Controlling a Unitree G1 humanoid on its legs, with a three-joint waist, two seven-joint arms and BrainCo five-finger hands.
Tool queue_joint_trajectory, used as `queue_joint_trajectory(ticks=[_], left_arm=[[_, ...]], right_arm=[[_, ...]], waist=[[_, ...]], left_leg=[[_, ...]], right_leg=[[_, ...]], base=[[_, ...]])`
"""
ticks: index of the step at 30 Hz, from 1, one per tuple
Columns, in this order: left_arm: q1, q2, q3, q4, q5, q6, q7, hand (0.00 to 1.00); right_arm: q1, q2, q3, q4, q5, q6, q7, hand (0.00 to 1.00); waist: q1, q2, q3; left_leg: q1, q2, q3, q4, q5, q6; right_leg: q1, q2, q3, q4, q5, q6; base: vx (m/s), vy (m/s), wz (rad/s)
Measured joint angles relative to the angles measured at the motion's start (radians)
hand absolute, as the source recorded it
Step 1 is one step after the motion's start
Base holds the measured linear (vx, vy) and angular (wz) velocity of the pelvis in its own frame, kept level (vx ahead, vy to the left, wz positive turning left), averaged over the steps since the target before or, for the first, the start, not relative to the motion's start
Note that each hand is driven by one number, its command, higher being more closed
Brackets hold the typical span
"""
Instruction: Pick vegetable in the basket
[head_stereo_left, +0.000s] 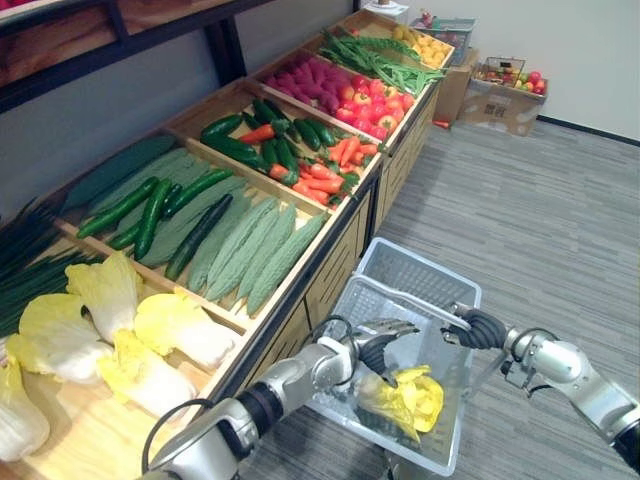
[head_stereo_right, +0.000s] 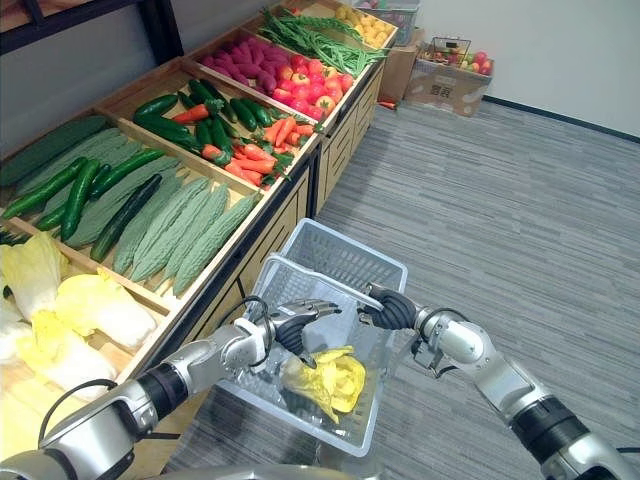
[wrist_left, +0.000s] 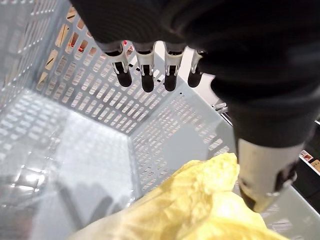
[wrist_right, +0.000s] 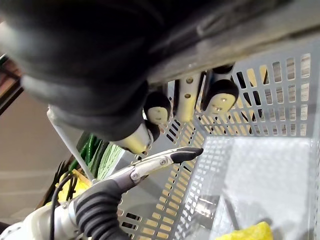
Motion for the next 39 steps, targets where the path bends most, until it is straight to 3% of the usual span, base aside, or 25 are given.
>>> queue_joint_trajectory(ticks=[2, 5, 8, 16, 18, 21, 26, 29, 30, 31, 34, 38, 39], left_arm=[[-0.001, 0.011, -0.002, -0.041, -0.005, 0.0, -0.011, 0.0], [0.004, 0.053, -0.012, -0.18, -0.114, -0.007, -0.048, 0.0], [0.008, 0.112, -0.023, -0.376, -0.218, -0.014, -0.084, 0.0], [0.133, 0.252, -0.032, -0.774, -0.426, -0.031, -0.115, 0.0], [0.196, 0.279, 0.014, -0.85, -0.471, -0.033, -0.114, 0.0], [0.321, 0.275, 0.145, -0.914, -0.471, -0.034, -0.092, 0.0], [0.513, 0.193, 0.482, -0.959, -0.472, -0.029, -0.009, 0.0], [0.593, 0.08, 0.659, -0.957, -0.469, -0.023, 0.052, 0.0], [0.62, -0.002, 0.753, -0.944, -0.468, -0.021, 0.087, 0.0], [0.629, -0.036, 0.792, -0.929, -0.468, -0.021, 0.102, 0.0], [0.645, -0.18, 1.002, -0.727, -0.458, -0.003, 0.218, 0.0], [0.688, -0.242, 1.15, -0.498, -0.434, 0.086, 0.333, 0.0], [0.697, -0.244, 1.166, -0.468, -0.418, 0.091, 0.342, 0.0]], right_arm=[[0.003, 0.019, -0.031, 0.036, -0.001, 0.002, 0.0, 1.0], [0.035, 0.066, -0.116, 0.084, -0.041, 0.017, -0.013, 1.0], [0.087, 0.118, -0.224, 0.138, -0.099, 0.032, -0.034, 1.0], [0.208, 0.329, -0.557, 0.376, -0.221, 0.095, -0.158, 1.0], [0.236, 0.388, -0.663, 0.466, -0.236, 0.108, -0.201, 1.0], [0.245, 0.463, -0.77, 0.616, -0.236, 0.112, -0.234, 1.0], [0.239, 0.555, -0.933, 0.914, -0.21, 0.143, -0.313, 1.0], [0.24, 0.589, -0.985, 1.005, -0.171, 0.155, -0.345, 1.0], [0.245, 0.611, -1.001, 1.035, -0.144, 0.154, -0.36, 1.0], [0.246, 0.621, -1.007, 1.044, -0.135, 0.154, -0.363, 1.0], [0.248, 0.663, -1.04, 1.07, -0.102, 0.155, -0.386, 1.0], [0.239, 0.678, -1.036, 1.068, -0.12, 0.153, -0.398, 1.0], [0.239, 0.682, -1.036, 1.068, -0.121, 0.153, -0.399, 1.0]], waist=[[0.004, -0.004, 0.003], [0.013, -0.008, 0.008], [0.04, -0.009, 0.013], [0.095, -0.016, 0.015], [0.113, -0.016, 0.014], [0.115, -0.024, 0.005], [0.137, -0.041, -0.011], [0.142, -0.042, -0.026], [0.145, -0.045, -0.027], [0.146, -0.047, -0.028], [0.164, -0.052, -0.042], [0.165, -0.057, -0.051], [0.165, -0.059, -0.054]], left_leg=[[-0.013, 0.001, -0.026, 0.0, 0.002, 0.004], [-0.029, 0.002, -0.072, 0.0, 0.006, 0.01], [-0.05, 0.0, -0.132, 0.0, 0.011, 0.017], [-0.163, -0.047, -0.371, -0.023, 0.039, 0.065], [-0.198, -0.076, -0.454, -0.046, 0.057, 0.088], [-0.228, -0.11, -0.551, -0.078, 0.086, 0.108], [-0.261, -0.168, -0.696, -0.159, 0.159, 0.13], [-0.294, -0.196, -0.762, -0.195, 0.192, 0.14], [-0.295, -0.207, -0.793, -0.214, 0.212, 0.145], [-0.295, -0.21, -0.805, -0.219, 0.22, 0.145], [-0.293, -0.219, -0.85, -0.248, 0.247, 0.146], [-0.291, -0.227, -0.879, -0.287, 0.274, 0.139], [-0.291, -0.228, -0.883, -0.294, 0.279, 0.138]], right_leg=[[0.0, -0.011, -0.024, 0.006, -0.005, -0.004], [0.007, -0.031, -0.073, 0.018, -0.016, -0.006], [0.016, -0.057, -0.145, 0.03, -0.018, -0.006], [0.052, -0.173, -0.367, 0.045, -0.048, -0.001], [0.068, -0.21, -0.439, 0.036, -0.05, 0.0], [0.107, -0.245, -0.527, 0.004, -0.05, 0.0], [0.155, -0.279, -0.653, -0.045, -0.05, 0.0], [0.16, -0.296, -0.711, -0.059, -0.053, 0.004], [0.167, -0.3, -0.738, -0.061, -0.054, 0.005], [0.172, -0.301, -0.749, -0.061, -0.054, 0.006], [0.189, -0.3, -0.79, -0.064, -0.062, -0.004], [0.192, -0.301, -0.818, -0.064, -0.07, -0.017], [0.192, -0.301, -0.823, -0.064, -0.073, -0.021]], base=[[-0.04, -0.022, 0.43], [-0.04, -0.026, 0.54], [-0.06, -0.016, 0.59], [-0.08, 0.022, 0.86], [-0.05, 0.028, 1.02], [-0.01, 0.016, 1.06], [0.03, -0.023, 0.83], [-0.02, -0.005, 0.64], [0.03, -0.003, 0.58], [0.03, -0.01, 0.65], [-0.01, -0.006, 0.37], [-0.04, -0.017, 0.23], [-0.05, -0.019, 0.24]])
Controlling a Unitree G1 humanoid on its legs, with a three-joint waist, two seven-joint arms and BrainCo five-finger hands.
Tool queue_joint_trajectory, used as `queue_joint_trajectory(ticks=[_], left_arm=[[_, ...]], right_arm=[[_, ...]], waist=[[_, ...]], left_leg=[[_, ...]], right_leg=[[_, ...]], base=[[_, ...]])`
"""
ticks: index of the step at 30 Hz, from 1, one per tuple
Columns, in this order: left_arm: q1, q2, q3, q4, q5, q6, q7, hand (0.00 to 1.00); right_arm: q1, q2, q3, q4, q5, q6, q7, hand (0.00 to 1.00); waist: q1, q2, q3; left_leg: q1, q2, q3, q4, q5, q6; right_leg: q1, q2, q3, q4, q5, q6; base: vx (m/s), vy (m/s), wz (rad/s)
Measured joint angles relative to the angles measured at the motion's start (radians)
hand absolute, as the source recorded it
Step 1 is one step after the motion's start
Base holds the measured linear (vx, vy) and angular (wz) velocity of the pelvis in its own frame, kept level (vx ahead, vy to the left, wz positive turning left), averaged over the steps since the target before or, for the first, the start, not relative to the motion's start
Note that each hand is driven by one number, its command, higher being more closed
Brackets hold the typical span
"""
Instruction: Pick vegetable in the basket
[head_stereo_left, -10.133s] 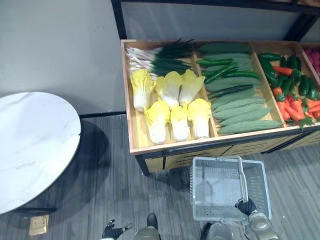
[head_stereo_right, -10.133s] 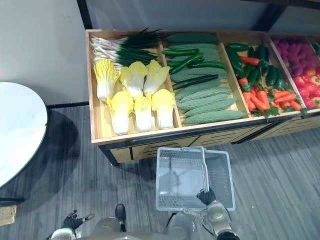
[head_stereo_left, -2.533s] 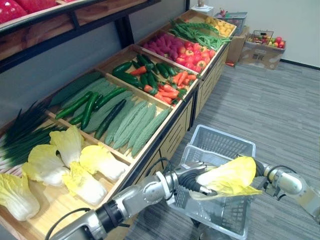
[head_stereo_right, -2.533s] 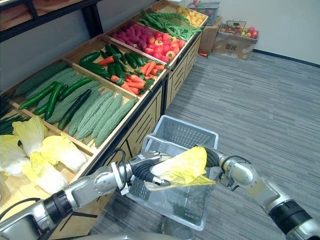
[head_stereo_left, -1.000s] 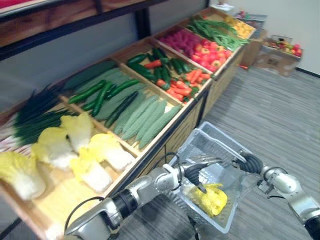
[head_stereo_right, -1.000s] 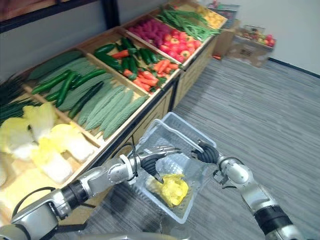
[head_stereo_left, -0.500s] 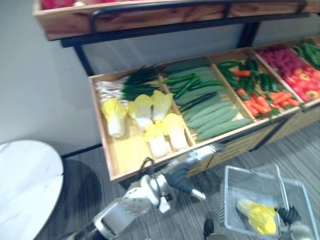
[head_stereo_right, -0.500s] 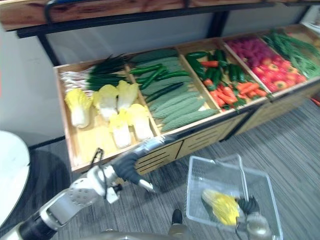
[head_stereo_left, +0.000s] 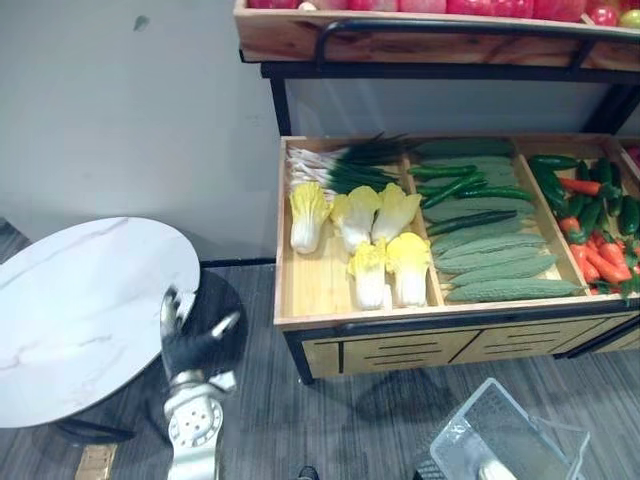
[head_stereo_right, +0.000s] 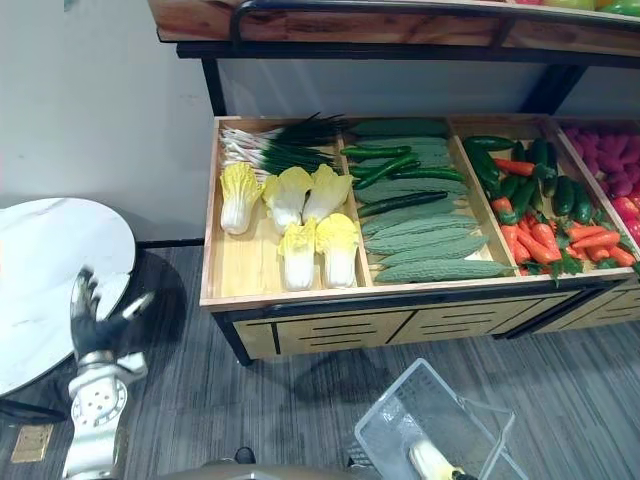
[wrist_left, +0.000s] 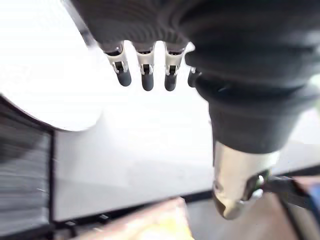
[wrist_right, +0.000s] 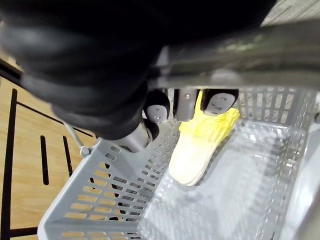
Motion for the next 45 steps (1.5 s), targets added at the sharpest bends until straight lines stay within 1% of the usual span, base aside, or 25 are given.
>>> queue_joint_trajectory(ticks=[2, 5, 6, 8, 10, 11, 13, 14, 16, 17, 19, 23, 27, 32, 35, 36, 37, 38, 39, 40, 41, 42, 43, 44, 45], left_arm=[[0.012, -0.009, 0.048, 0.12, 0.048, 0.021, 0.033, 0.0], [0.021, -0.033, 0.101, 0.232, 0.052, 0.045, 0.075, 0.0], [0.023, -0.034, 0.116, 0.297, 0.072, 0.053, 0.084, 0.0], [0.025, -0.035, 0.146, 0.409, 0.069, 0.065, 0.088, 0.0], [0.026, -0.03, 0.159, 0.579, 0.085, 0.073, 0.085, 0.0], [0.026, -0.03, 0.161, 0.627, 0.09, 0.076, 0.082, 0.0], [0.026, -0.03, 0.163, 0.789, 0.12, 0.085, 0.065, 0.0], [0.026, -0.03, 0.162, 0.825, 0.126, 0.088, 0.059, 0.0], [0.037, -0.028, 0.136, 0.905, 0.126, 0.099, 0.008, 0.0], [0.043, -0.028, 0.126, 0.909, 0.126, 0.101, -0.009, 0.0], [0.043, -0.021, 0.092, 0.931, 0.123, 0.1, -0.073, 0.0], [0.019, -0.004, 0.04, 0.948, 0.106, 0.1, -0.135, 0.0], [0.009, 0.009, -0.01, 0.965, 0.107, 0.1, -0.155, 0.0], [0.005, 0.021, -0.053, 0.976, 0.106, 0.1, -0.17, 0.0], [0.001, 0.03, -0.078, 0.977, 0.106, 0.1, -0.17, 0.0], [0.005, 0.034, -0.084, 0.98, 0.106, 0.1, -0.17, 0.0], [0.003, 0.039, -0.094, 0.984, 0.106, 0.105, -0.17, 0.0], [0.003, 0.039, -0.104, 0.984, 0.106, 0.106, -0.17, 0.0], [0.001, 0.044, -0.115, 0.984, 0.107, 0.107, -0.17, 0.0], [-0.003, 0.055, -0.127, 0.984, 0.108, 0.107, -0.172, 0.0], [-0.012, 0.06, -0.132, 0.984, 0.108, 0.107, -0.173, 0.0], [-0.026, 0.07, -0.142, 0.984, 0.111, 0.107, -0.175, 0.0], [-0.039, 0.078, -0.146, 0.984, 0.124, 0.106, -0.182, 0.0], [-0.05, 0.083, -0.147, 0.984, 0.133, 0.106, -0.192, 0.0], [-0.062, 0.075, -0.149, 0.981, 0.154, 0.104, -0.194, 0.0]], right_arm=[[0.003, 0.016, 0.0, -0.001, -0.002, 0.0, -0.012, 1.0], [0.014, 0.034, 0.002, -0.013, -0.02, 0.0, -0.03, 1.0], [0.025, 0.041, 0.003, -0.026, -0.023, -0.002, -0.034, 1.0], [0.034, 0.048, 0.011, -0.043, -0.027, -0.003, -0.043, 1.0], [0.033, 0.048, 0.035, -0.044, -0.027, -0.004, -0.048, 1.0], [0.033, 0.048, 0.041, -0.044, -0.027, -0.004, -0.05, 1.0], [0.029, 0.051, 0.046, -0.04, -0.027, -0.008, -0.056, 1.0], [0.027, 0.053, 0.049, -0.039, -0.028, -0.01, -0.058, 1.0], [0.016, 0.056, 0.065, -0.039, -0.034, -0.015, -0.061, 1.0], [0.012, 0.056, 0.071, -0.039, -0.037, -0.016, -0.061, 1.0], [0.005, 0.055, 0.081, -0.038, -0.047, -0.017, -0.061, 1.0], [-0.012, 0.046, 0.101, -0.034, -0.068, -0.016, -0.06, 1.0], [-0.019, 0.031, 0.126, -0.034, -0.078, -0.016, -0.058, 1.0], [-0.024, 0.02, 0.156, -0.029, -0.078, -0.015, -0.056, 1.0], [-0.035, 0.02, 0.145, -0.028, -0.077, -0.015, -0.056, 1.0], [-0.037, 0.022, 0.124, -0.032, -0.077, -0.015, -0.054, 1.0], [-0.039, 0.027, 0.109, -0.033, -0.075, -0.016, -0.051, 1.0], [-0.039, 0.025, 0.106, -0.04, -0.075, -0.017, -0.051, 1.0], [-0.039, 0.023, 0.109, -0.044, -0.076, -0.017, -0.045, 1.0], [-0.039, 0.033, 0.11, -0.039, -0.076, -0.016, -0.037, 1.0], [-0.04, 0.042, 0.111, -0.04, -0.075, -0.016, -0.037, 1.0], [-0.04, 0.055, 0.117, -0.042, -0.074, -0.018, -0.037, 1.0], [-0.041, 0.071, 0.122, -0.044, -0.073, -0.018, -0.036, 1.0], [-0.045, 0.094, 0.134, -0.052, -0.07, -0.019, -0.029, 1.0], [-0.062, 0.103, 0.139, -0.058, -0.067, -0.017, -0.022, 1.0]], waist=[[-0.003, -0.005, -0.017], [-0.003, -0.009, -0.031], [-0.003, -0.008, -0.037], [-0.003, -0.006, -0.053], [-0.005, -0.006, -0.06], [-0.006, -0.006, -0.062], [-0.013, -0.01, -0.064], [-0.016, -0.011, -0.064], [-0.03, -0.011, -0.062], [-0.029, -0.008, -0.06], [-0.03, -0.008, -0.06], [-0.032, -0.001, -0.057], [-0.034, 0.011, -0.048], [-0.037, 0.008, -0.035], [-0.047, 0.007, -0.008], [-0.048, -0.008, 0.008], [-0.049, 0.001, 0.02], [-0.051, -0.002, 0.024], [-0.054, 0.002, 0.03], [-0.053, 0.009, 0.039], [-0.053, 0.001, 0.042], [-0.055, 0.008, 0.056], [-0.054, -0.014, 0.068], [-0.053, -0.001, 0.079], [-0.05, 0.001, 0.096]], left_leg=[[0.002, -0.002, -0.017, -0.022, 0.017, -0.001], [0.02, -0.006, -0.034, -0.053, 0.03, -0.003], [0.027, -0.007, -0.042, -0.063, 0.033, -0.002], [0.037, -0.009, -0.043, -0.089, 0.04, 0.002], [0.053, -0.016, -0.044, -0.117, 0.053, -0.003], [0.054, -0.016, -0.043, -0.124, 0.055, -0.006], [0.056, -0.019, -0.042, -0.129, 0.058, -0.007], [0.057, -0.019, -0.041, -0.13, 0.058, -0.007], [0.066, -0.018, -0.028, -0.131, 0.06, -0.002], [0.07, -0.018, -0.02, -0.131, 0.059, -0.003], [0.078, -0.017, -0.011, -0.131, 0.054, -0.006], [0.088, -0.011, -0.002, -0.134, 0.053, -0.008], [0.095, -0.012, 0.004, -0.137, 0.053, -0.008], [0.103, -0.013, 0.008, -0.137, 0.048, -0.015], [0.131, -0.011, 0.014, -0.137, 0.038, -0.016], [0.151, -0.014, 0.03, -0.137, 0.028, -0.014], [0.167, -0.01, 0.048, -0.137, 0.014, -0.007], [0.171, -0.006, 0.06, -0.137, 0.01, -0.007], [0.179, 0.003, 0.091, -0.137, 0.003, -0.006], [0.177, 0.016, 0.123, -0.126, -0.002, -0.011], [0.181, 0.018, 0.143, -0.12, -0.003, -0.012], [0.189, 0.025, 0.182, -0.113, -0.007, -0.009], [0.188, 0.025, 0.223, -0.095, -0.009, 0.005], [0.167, 0.045, 0.299, -0.069, -0.013, 0.032], [0.161, 0.055, 0.355, -0.071, -0.014, 0.044]], right_leg=[[0.005, 0.001, -0.021, -0.002, -0.005, -0.006], [0.028, 0.001, -0.042, -0.012, -0.011, -0.005], [0.032, -0.002, -0.049, -0.012, -0.018, -0.004], [0.032, -0.002, -0.053, -0.014, -0.025, 0.002], [0.033, -0.003, -0.05, -0.02, -0.025, 0.002], [0.033, -0.003, -0.05, -0.022, -0.025, 0.002], [0.033, -0.002, -0.046, -0.032, -0.023, 0.004], [0.033, -0.001, -0.044, -0.032, -0.022, 0.006], [0.033, 0.001, -0.032, -0.033, -0.015, 0.014], [0.033, 0.002, -0.024, -0.033, -0.014, 0.015], [0.032, 0.008, -0.011, -0.033, -0.013, 0.016], [0.032, 0.015, 0.002, -0.034, -0.013, 0.016], [0.032, 0.015, 0.01, -0.032, -0.014, 0.016], [0.034, 0.013, 0.015, -0.026, -0.018, 0.018], [0.021, -0.001, 0.028, 0.059, -0.059, 0.025], [-0.003, -0.018, 0.046, 0.133, -0.093, 0.035], [-0.034, -0.03, 0.077, 0.212, -0.104, 0.047], [-0.052, -0.029, 0.097, 0.255, -0.102, 0.047], [-0.098, -0.023, 0.14, 0.325, -0.085, 0.043], [-0.128, -0.002, 0.177, 0.338, -0.048, 0.034], [-0.132, 0.01, 0.188, 0.328, -0.023, 0.027], [-0.132, 0.029, 0.198, 0.291, 0.021, 0.017], [-0.141, 0.038, 0.195, 0.251, 0.063, -0.001], [-0.136, 0.058, 0.172, 0.138, 0.156, -0.033], [-0.139, 0.045, 0.076, 0.175, 0.118, -0.088]], base=[[-0.03, -0.025, 0.23], [-0.02, -0.015, 0.2], [-0.03, -0.007, 0.15], [-0.01, -0.005, 0.05], [0.02, 0.007, -0.02], [0.03, 0.012, -0.04], [0.04, 0.009, -0.02], [0.07, 0.005, -0.05], [0.06, -0.002, -0.16], [0.04, -0.004, -0.28], [0.05, -0.013, -0.2], [0.01, -0.028, -0.09], [-0.03, -0.022, -0.07], [-0.03, -0.011, -0.03], [0.0, 0.001, -0.06], [0.0, 0.027, -0.33], [-0.01, 0.023, -0.42], [-0.02, 0.025, -0.56], [-0.04, 0.052, -0.7], [-0.04, 0.077, -0.79], [-0.02, 0.102, -0.91], [0.0, 0.079, -0.96], [-0.02, 0.096, -1.39], [-0.08, 0.044, -1.47], [-0.15, 0.052, -1.57]])
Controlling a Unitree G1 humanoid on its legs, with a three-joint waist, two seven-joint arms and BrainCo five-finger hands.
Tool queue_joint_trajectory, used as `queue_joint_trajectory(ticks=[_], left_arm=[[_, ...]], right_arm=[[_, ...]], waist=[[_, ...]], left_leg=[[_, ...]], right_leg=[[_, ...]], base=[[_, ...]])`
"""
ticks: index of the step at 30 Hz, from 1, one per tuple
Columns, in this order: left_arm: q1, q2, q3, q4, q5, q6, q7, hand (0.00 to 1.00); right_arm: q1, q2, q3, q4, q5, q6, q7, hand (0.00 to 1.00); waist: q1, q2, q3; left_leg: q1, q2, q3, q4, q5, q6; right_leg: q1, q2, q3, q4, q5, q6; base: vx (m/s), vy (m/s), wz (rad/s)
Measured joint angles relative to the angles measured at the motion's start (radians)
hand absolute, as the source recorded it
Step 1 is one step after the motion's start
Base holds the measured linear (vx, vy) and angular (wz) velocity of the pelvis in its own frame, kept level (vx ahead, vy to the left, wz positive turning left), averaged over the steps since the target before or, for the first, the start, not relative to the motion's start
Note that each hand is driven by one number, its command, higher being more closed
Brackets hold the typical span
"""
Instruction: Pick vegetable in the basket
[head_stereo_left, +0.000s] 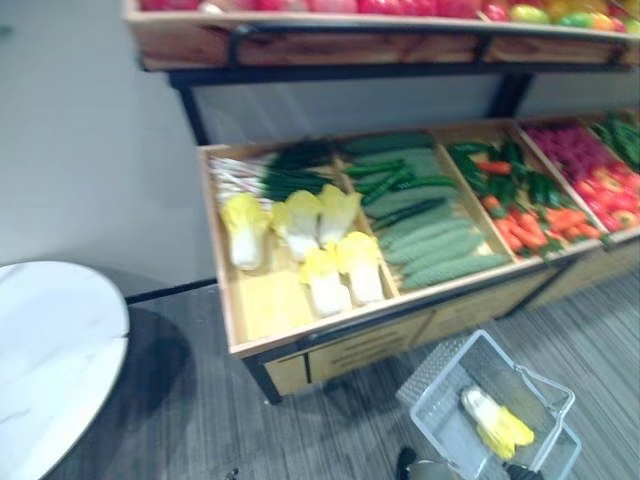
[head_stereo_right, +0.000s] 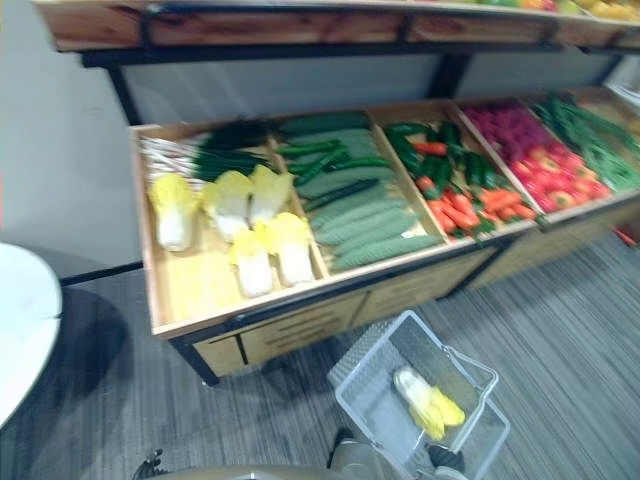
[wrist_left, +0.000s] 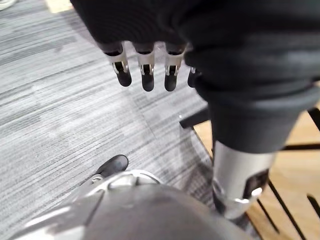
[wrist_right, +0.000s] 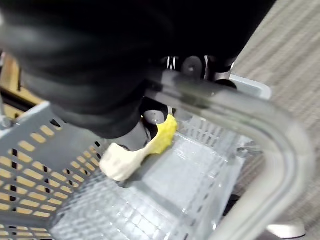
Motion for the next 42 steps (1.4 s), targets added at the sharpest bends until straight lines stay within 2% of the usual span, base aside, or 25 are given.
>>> queue_joint_trajectory(ticks=[1, 2, 3, 5, 7, 8, 9, 10, 12, 14, 16, 18, 20, 21, 22, 24, 27, 28, 29, 30, 31, 34, 39, 41, 42], left_arm=[[-0.014, 0.001, -0.005, -0.007, 0.007, 0.0, -0.002, 0.0], [-0.015, 0.003, -0.012, -0.01, 0.011, 0.002, -0.002, 0.0], [-0.014, 0.005, -0.014, -0.009, 0.011, 0.003, -0.001, 0.0], [-0.005, 0.008, -0.014, -0.006, 0.01, 0.008, -0.001, 0.0], [-0.01, 0.007, -0.014, -0.006, -0.003, 0.017, -0.001, 0.0], [-0.024, 0.0, -0.012, -0.003, -0.011, 0.017, -0.002, 0.0], [-0.032, -0.004, -0.012, 0.002, -0.012, 0.017, -0.002, 0.0], [-0.042, -0.029, -0.012, 0.002, -0.041, 0.016, -0.001, 0.0], [-0.055, -0.039, -0.009, 0.002, -0.068, 0.016, 0.0, 0.0], [-0.069, -0.047, -0.007, 0.003, -0.087, 0.017, 0.003, 0.0], [-0.077, -0.055, 0.004, 0.002, -0.088, 0.016, 0.005, 0.0], [-0.076, -0.066, 0.032, 0.002, -0.089, 0.016, 0.006, 0.0], [-0.075, -0.068, 0.048, -0.002, -0.114, 0.016, 0.011, 0.0], [-0.078, -0.071, 0.054, -0.003, -0.138, 0.016, 0.022, 0.0], [-0.075, -0.082, 0.061, -0.009, -0.189, 0.012, 0.036, 0.0], [-0.072, -0.098, 0.067, -0.01, -0.245, 0.004, 0.046, 0.0], [-0.074, -0.112, 0.064, -0.022, -0.274, -0.021, 0.042, 0.0], [-0.073, -0.129, 0.064, -0.034, -0.275, -0.027, 0.039, 0.0], [-0.076, -0.141, 0.069, -0.039, -0.278, -0.028, 0.035, 0.0], [-0.082, -0.139, 0.075, -0.039, -0.279, -0.028, 0.033, 0.0], [-0.083, -0.139, 0.074, -0.039, -0.279, -0.031, 0.029, 0.0], [-0.082, -0.132, 0.086, -0.039, -0.276, -0.033, 0.02, 0.0], [-0.084, -0.104, 0.061, -0.031, -0.22, -0.027, 0.01, 0.0], [-0.093, -0.095, 0.041, -0.024, -0.195, -0.026, 0.004, 0.0], [-0.098, -0.089, 0.023, -0.016, -0.187, -0.026, 0.003, 0.0]], right_arm=[[-0.007, -0.002, -0.012, -0.005, 0.001, -0.003, 0.002, 1.0], [-0.013, -0.012, -0.02, -0.002, 0.001, 0.002, 0.004, 1.0], [-0.015, -0.019, -0.02, 0.009, 0.0, 0.006, 0.005, 1.0], [-0.021, -0.018, -0.019, 0.018, -0.013, 0.006, 0.004, 1.0], [-0.032, -0.017, -0.019, 0.019, -0.037, 0.007, 0.005, 1.0], [-0.045, -0.013, -0.021, 0.018, -0.042, 0.014, 0.004, 1.0], [-0.046, -0.019, -0.022, 0.018, -0.042, 0.017, 0.004, 1.0], [-0.05, -0.028, -0.021, 0.02, -0.042, 0.025, 0.003, 1.0], [-0.049, -0.031, -0.02, 0.021, -0.041, 0.034, 0.003, 1.0], [-0.043, -0.031, -0.017, 0.024, -0.036, 0.043, 0.001, 1.0], [-0.036, -0.027, -0.008, 0.03, -0.015, 0.043, -0.002, 1.0], [-0.035, -0.03, 0.028, 0.033, -0.007, 0.037, -0.007, 1.0], [-0.035, -0.042, 0.062, 0.038, -0.008, 0.034, -0.014, 1.0], [-0.035, -0.063, 0.081, 0.038, -0.009, 0.029, -0.017, 1.0], [-0.037, -0.086, 0.102, 0.043, -0.01, 0.024, -0.018, 1.0], [-0.036, -0.095, 0.123, 0.051, -0.01, 0.011, -0.018, 1.0], [-0.038, -0.098, 0.144, 0.058, -0.009, 0.0, -0.015, 1.0], [-0.036, -0.101, 0.142, 0.057, -0.008, 0.001, -0.018, 1.0], [-0.034, -0.112, 0.14, 0.058, -0.008, 0.001, -0.016, 1.0], [-0.03, -0.106, 0.139, 0.057, -0.008, 0.002, -0.016, 1.0], [-0.017, -0.087, 0.138, 0.053, -0.007, -0.01, -0.017, 1.0], [-0.008, -0.061, 0.134, 0.049, 0.004, -0.009, -0.017, 1.0], [-0.011, -0.053, 0.134, 0.037, 0.005, -0.02, -0.015, 1.0], [-0.012, -0.052, 0.125, 0.036, 0.004, -0.02, -0.015, 1.0], [-0.019, -0.046, 0.122, 0.03, 0.005, -0.021, -0.015, 1.0]], waist=[[-0.007, 0.002, 0.014], [-0.006, 0.003, 0.015], [-0.002, 0.004, 0.016], [0.001, 0.003, 0.016], [0.0, -0.002, 0.02], [0.0, -0.004, 0.029], [-0.001, 0.011, 0.029], [-0.001, 0.033, 0.029], [-0.005, 0.054, 0.03], [-0.011, 0.059, 0.032], [-0.029, 0.074, 0.027], [-0.035, 0.08, 0.026], [-0.03, 0.082, 0.03], [-0.031, 0.071, 0.039], [-0.029, 0.072, 0.041], [-0.029, 0.072, 0.041], [-0.023, 0.083, 0.046], [-0.019, 0.097, 0.052], [-0.005, 0.113, 0.052], [-0.003, 0.111, 0.049], [-0.006, 0.088, 0.045], [-0.002, 0.054, 0.04], [-0.001, 0.052, 0.031], [0.0, 0.051, 0.032], [0.001, 0.05, 0.033]], left_leg=[[0.01, -0.001, 0.053, -0.002, -0.001, 0.002], [0.022, 0.002, 0.097, -0.002, -0.001, 0.003], [0.035, 0.008, 0.14, -0.002, -0.001, 0.003], [0.056, 0.013, 0.241, 0.008, -0.001, 0.003], [0.055, 0.021, 0.303, 0.041, -0.001, 0.003], [0.053, 0.042, 0.361, 0.083, 0.0, 0.001], [0.052, 0.054, 0.38, 0.09, 0.004, -0.005], [0.046, 0.073, 0.408, 0.096, 0.014, -0.021], [0.044, 0.092, 0.45, 0.118, 0.025, -0.038], [0.025, 0.133, 0.459, 0.179, 0.025, -0.04], [0.017, 0.207, 0.459, 0.266, 0.027, -0.042], [0.025, 0.265, 0.478, 0.36, 0.027, -0.042], [0.02, 0.323, 0.435, 0.482, 0.043, -0.049], [-0.031, 0.273, 0.242, 0.486, 0.006, -0.069], [-0.064, 0.184, 0.041, 0.443, -0.031, -0.081], [-0.078, 0.071, -0.174, 0.365, -0.076, -0.095], [-0.111, -0.01, -0.414, 0.242, -0.091, -0.107], [-0.12, -0.017, -0.495, 0.19, -0.079, -0.103], [-0.128, -0.015, -0.535, 0.169, -0.085, -0.077], [-0.13, -0.026, -0.527, 0.175, -0.087, -0.079], [-0.142, -0.049, -0.51, 0.172, -0.098, -0.068], [-0.106, -0.09, -0.461, 0.147, -0.096, -0.035], [-0.064, -0.117, -0.418, 0.117, -0.098, -0.032], [-0.048, -0.113, -0.397, 0.119, -0.098, -0.031], [-0.027, -0.107, -0.387, 0.119, -0.102, -0.026]], right_leg=[[-0.02, -0.063, -0.162, 0.219, -0.164, -0.042], [-0.003, -0.107, -0.256, 0.34, -0.239, -0.038], [0.034, -0.14, -0.323, 0.418, -0.275, -0.043], [0.118, -0.202, -0.371, 0.487, -0.293, -0.043], [0.157, -0.232, -0.373, 0.439, -0.292, -0.026], [0.163, -0.203, -0.387, 0.352, -0.318, 0.011], [0.164, -0.179, -0.389, 0.31, -0.319, 0.014], [0.165, -0.126, -0.369, 0.222, -0.319, 0.015], [0.168, -0.075, -0.344, 0.107, -0.33, 0.033], [0.175, -0.022, -0.317, -0.001, -0.321, 0.038], [0.197, 0.044, -0.286, -0.086, -0.288, 0.013], [0.203, 0.076, -0.242, -0.1, -0.286, 0.009], [0.206, 0.089, -0.173, -0.105, -0.281, -0.017], [0.201, 0.073, -0.13, -0.101, -0.283, -0.022], [0.188, 0.052, -0.075, -0.093, -0.28, -0.018], [0.18, 0.037, -0.004, -0.087, -0.273, -0.008], [0.164, 0.051, 0.081, -0.099, -0.265, 0.005], [0.158, 0.066, 0.109, -0.104, -0.256, 0.019], [0.145, 0.085, 0.144, -0.11, -0.25, 0.04], [0.153, 0.08, 0.155, -0.12, -0.237, 0.06], [0.154, 0.059, 0.167, -0.145, -0.217, 0.079], [0.155, 0.016, 0.205, -0.149, -0.205, 0.097], [0.149, -0.003, 0.241, -0.142, -0.202, 0.106], [0.111, -0.002, 0.25, -0.045, -0.242, 0.108], [0.061, 0.002, 0.259, 0.077, -0.278, 0.095]], base=[[-0.12, 0.033, -1.35], [-0.08, 0.068, -1.32], [-0.01, 0.042, -1.11], [0.0, -0.071, -1.47], [0.0, -0.216, -1.53], [-0.03, -0.251, -1.37], [-0.05, -0.331, -1.58], [-0.04, -0.265, -1.09], [-0.04, -0.329, -1.19], [-0.04, -0.356, -0.85], [-0.08, -0.234, -0.52], [-0.1, -0.152, -0.71], [-0.07, -0.078, -0.94], [-0.07, 0.001, -1.05], [-0.06, 0.028, -1.09], [-0.03, 0.075, -1.1], [-0.04, 0.177, -0.98], [-0.05, 0.247, -0.9], [-0.02, 0.232, -0.79], [0.0, 0.228, -0.49], [0.04, 0.239, -0.21], [0.09, 0.218, -0.24], [0.13, 0.107, -0.27], [0.13, 0.033, -0.29], [0.09, 0.003, -0.43]])
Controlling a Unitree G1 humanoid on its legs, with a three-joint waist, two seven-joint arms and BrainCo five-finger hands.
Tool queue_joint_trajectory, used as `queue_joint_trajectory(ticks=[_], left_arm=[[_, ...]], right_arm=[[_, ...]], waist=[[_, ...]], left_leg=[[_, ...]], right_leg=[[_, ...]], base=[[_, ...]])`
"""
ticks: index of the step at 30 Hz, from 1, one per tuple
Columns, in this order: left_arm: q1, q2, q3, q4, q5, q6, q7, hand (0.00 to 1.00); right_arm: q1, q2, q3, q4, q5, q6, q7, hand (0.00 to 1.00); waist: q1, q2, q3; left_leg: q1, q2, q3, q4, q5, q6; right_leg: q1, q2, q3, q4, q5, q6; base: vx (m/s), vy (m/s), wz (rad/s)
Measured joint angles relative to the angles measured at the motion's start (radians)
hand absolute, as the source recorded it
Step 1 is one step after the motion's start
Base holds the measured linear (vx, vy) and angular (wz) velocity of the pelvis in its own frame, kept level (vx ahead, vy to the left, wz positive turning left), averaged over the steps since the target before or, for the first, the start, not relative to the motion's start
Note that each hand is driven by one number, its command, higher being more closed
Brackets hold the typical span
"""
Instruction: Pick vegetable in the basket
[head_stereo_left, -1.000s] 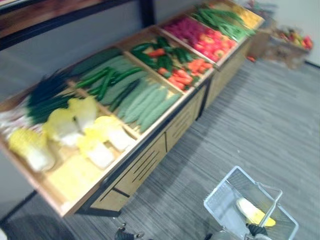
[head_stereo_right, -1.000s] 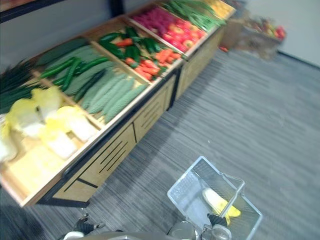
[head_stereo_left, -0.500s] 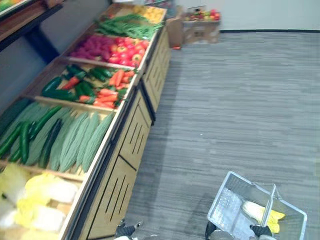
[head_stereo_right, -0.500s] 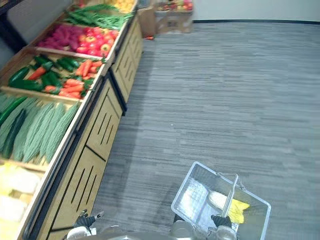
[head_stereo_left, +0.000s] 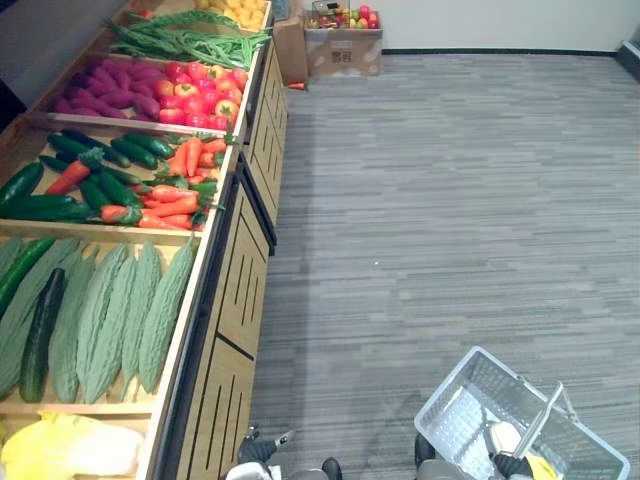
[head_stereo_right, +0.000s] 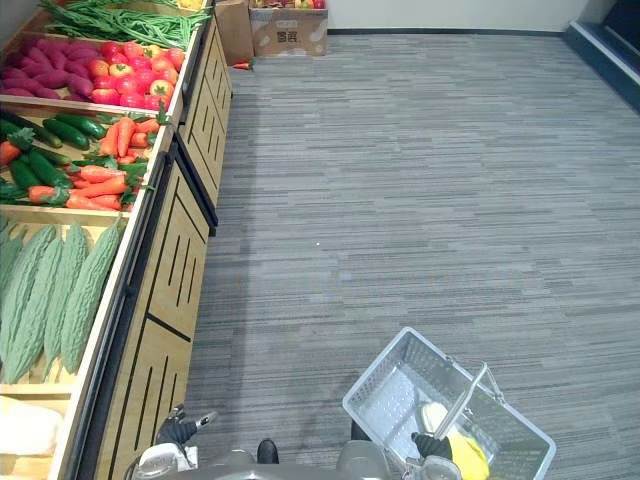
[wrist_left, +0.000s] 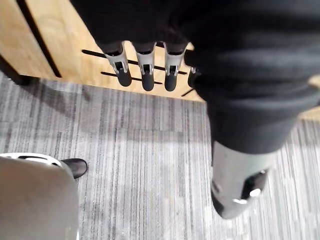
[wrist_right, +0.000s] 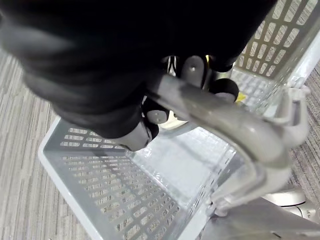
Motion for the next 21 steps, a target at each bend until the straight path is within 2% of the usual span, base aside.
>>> queue_joint_trajectory(ticks=[1, 2, 3, 4, 5, 7, 8, 10, 11, 12, 13, 14, 15, 16, 17, 18, 19, 20, 21], left_arm=[[-0.006, 0.008, -0.015, 0.007, 0.004, 0.001, 0.0, 0.0], [-0.01, 0.014, -0.021, 0.009, 0.011, 0.003, -0.001, 0.0], [-0.014, 0.023, -0.033, 0.009, 0.033, 0.006, -0.001, 0.0], [-0.014, 0.027, -0.036, 0.009, 0.042, 0.006, 0.0, 0.0], [-0.019, 0.027, -0.028, 0.012, 0.047, 0.013, 0.002, 0.0], [-0.024, 0.028, -0.027, 0.012, 0.068, 0.02, 0.003, 0.0], [-0.033, 0.025, -0.026, 0.014, 0.078, 0.021, 0.004, 0.0], [-0.039, 0.02, -0.024, 0.018, 0.078, 0.023, 0.007, 0.0], [-0.042, 0.019, -0.024, 0.019, 0.079, 0.025, 0.008, 0.0], [-0.043, 0.02, -0.019, 0.019, 0.079, 0.027, 0.012, 0.0], [-0.045, 0.019, -0.013, 0.019, 0.079, 0.028, 0.015, 0.0], [-0.046, 0.018, -0.002, 0.02, 0.08, 0.028, 0.023, 0.0], [-0.047, 0.012, 0.005, 0.02, 0.08, 0.029, 0.024, 0.0], [-0.048, 0.01, 0.014, 0.021, 0.08, 0.029, 0.025, 0.0], [-0.056, 0.002, 0.015, 0.022, 0.08, 0.028, 0.025, 0.0], [-0.057, -0.01, 0.015, 0.02, 0.08, 0.026, 0.025, 0.0], [-0.05, -0.033, 0.014, 0.021, 0.08, 0.026, 0.025, 0.0], [-0.048, -0.039, 0.014, 0.021, 0.08, 0.026, 0.025, 0.0], [-0.048, -0.046, 0.013, 0.019, 0.08, 0.026, 0.024, 0.0]], right_arm=[[-0.002, 0.005, -0.009, -0.016, 0.0, -0.001, 0.0, 1.0], [-0.002, 0.006, -0.012, -0.021, 0.001, -0.001, 0.0, 1.0], [-0.001, 0.02, -0.023, -0.033, 0.002, -0.003, 0.0, 1.0], [0.005, 0.026, -0.024, -0.046, 0.008, -0.002, 0.0, 1.0], [0.013, 0.034, -0.024, -0.055, 0.008, -0.007, -0.001, 1.0], [0.022, 0.035, -0.023, -0.059, 0.008, -0.009, -0.002, 1.0], [0.029, 0.034, -0.023, -0.06, 0.008, -0.01, -0.001, 1.0], [0.03, 0.033, -0.028, -0.061, 0.008, -0.01, -0.002, 1.0], [0.026, 0.033, -0.036, -0.061, 0.009, -0.01, -0.002, 1.0], [0.022, 0.036, -0.049, -0.061, 0.009, -0.008, -0.001, 1.0], [0.021, 0.038, -0.056, -0.061, 0.009, -0.007, -0.001, 1.0], [0.022, 0.04, -0.067, -0.06, 0.009, -0.003, -0.002, 1.0], [0.021, 0.037, -0.067, -0.06, 0.009, 0.001, -0.003, 1.0], [0.021, 0.039, -0.073, -0.064, 0.009, 0.0, -0.003, 1.0], [0.017, 0.039, -0.095, -0.066, 0.009, 0.0, -0.003, 1.0], [0.013, 0.035, -0.114, -0.064, 0.009, 0.0, -0.003, 1.0], [0.01, 0.023, -0.128, -0.058, 0.008, 0.003, -0.003, 1.0], [0.01, 0.022, -0.134, -0.053, 0.007, 0.005, -0.002, 1.0], [0.01, 0.022, -0.137, -0.048, 0.007, 0.013, -0.002, 1.0]], waist=[[0.002, -0.006, 0.005], [0.002, -0.012, 0.01], [0.001, -0.026, 0.019], [-0.006, -0.031, 0.019], [-0.006, -0.048, 0.028], [-0.007, -0.052, 0.029], [-0.007, -0.049, 0.03], [-0.008, -0.035, 0.033], [-0.008, -0.027, 0.036], [-0.007, -0.025, 0.038], [-0.006, -0.027, 0.039], [-0.007, -0.029, 0.04], [-0.009, -0.017, 0.046], [-0.01, -0.006, 0.045], [-0.008, 0.004, 0.045], [-0.007, 0.015, 0.042], [-0.012, 0.038, 0.037], [-0.014, 0.042, 0.034], [-0.017, 0.044, 0.032]], left_leg=[[0.029, 0.004, 0.022, -0.001, -0.003, 0.004], [0.048, 0.004, 0.031, -0.002, -0.005, 0.004], [0.086, 0.001, 0.048, -0.001, -0.023, 0.009], [0.11, 0.003, 0.052, 0.001, -0.06, 0.021], [0.151, -0.004, 0.069, -0.005, -0.081, 0.033], [0.166, 0.004, 0.072, -0.002, -0.095, 0.03], [0.168, 0.022, 0.073, 0.001, -0.105, 0.021], [0.163, 0.061, 0.073, 0.002, -0.114, 0.0], [0.162, 0.09, 0.073, 0.001, -0.122, -0.021], [0.168, 0.111, 0.073, -0.001, -0.13, -0.049], [0.174, 0.119, 0.073, -0.001, -0.138, -0.063], [0.2, 0.139, 0.069, -0.004, -0.159, -0.098], [0.219, 0.158, 0.068, -0.013, -0.163, -0.098], [0.234, 0.175, 0.061, -0.016, -0.159, -0.1], [0.234, 0.19, 0.046, -0.005, -0.135, -0.093], [0.228, 0.209, 0.027, 0.009, -0.106, -0.103], [0.205, 0.244, -0.034, 0.07, -0.041, -0.112], [0.185, 0.257, -0.058, 0.107, -0.011, -0.112], [0.126, 0.279, -0.101, 0.204, 0.066, -0.112]], right_leg=[[-0.06, 0.001, 0.005, 0.156, -0.026, -0.017], [-0.087, -0.002, 0.004, 0.236, -0.031, -0.025], [-0.139, -0.017, -0.005, 0.386, -0.03, -0.025], [-0.169, -0.027, -0.018, 0.473, -0.03, -0.025], [-0.214, -0.064, -0.025, 0.603, -0.042, -0.023], [-0.23, -0.073, -0.051, 0.624, -0.057, -0.045], [-0.248, -0.075, -0.086, 0.575, -0.06, -0.05], [-0.266, -0.068, -0.133, 0.41, -0.05, -0.037], [-0.275, -0.059, -0.143, 0.275, -0.024, -0.009], [-0.275, -0.058, -0.145, 0.123, 0.019, 0.004], [-0.275, -0.061, -0.146, 0.061, 0.037, 0.008], [-0.274, -0.07, -0.157, 0.021, 0.066, 0.016], [-0.278, -0.065, -0.161, 0.054, 0.119, 0.015], [-0.292, -0.055, -0.166, 0.125, 0.128, 0.016], [-0.329, -0.05, -0.161, 0.219, 0.081, -0.006], [-0.347, -0.044, -0.165, 0.28, 0.032, -0.022], [-0.349, -0.036, -0.199, 0.355, -0.043, -0.046], [-0.341, -0.033, -0.214, 0.364, -0.065, -0.057], [-0.307, -0.026, -0.244, 0.358, -0.099, -0.072]], base=[[0.05, -0.006, -0.44], [0.03, -0.001, -0.41], [0.03, -0.007, -0.26], [0.07, -0.011, -0.37], [0.06, -0.027, -0.24], [0.07, -0.04, -0.14], [0.2, -0.105, -0.04], [0.28, -0.162, 0.01], [0.34, -0.219, 0.02], [0.29, -0.184, 0.03], [0.49, -0.353, 0.12], [0.33, -0.255, 0.11], [0.53, -0.401, 0.2], [0.39, -0.286, 0.18], [0.48, -0.374, 0.16], [0.5, -0.409, 0.12], [0.52, -0.436, 0.12], [0.65, -0.504, 0.33], [0.66, -0.463, 0.53]])
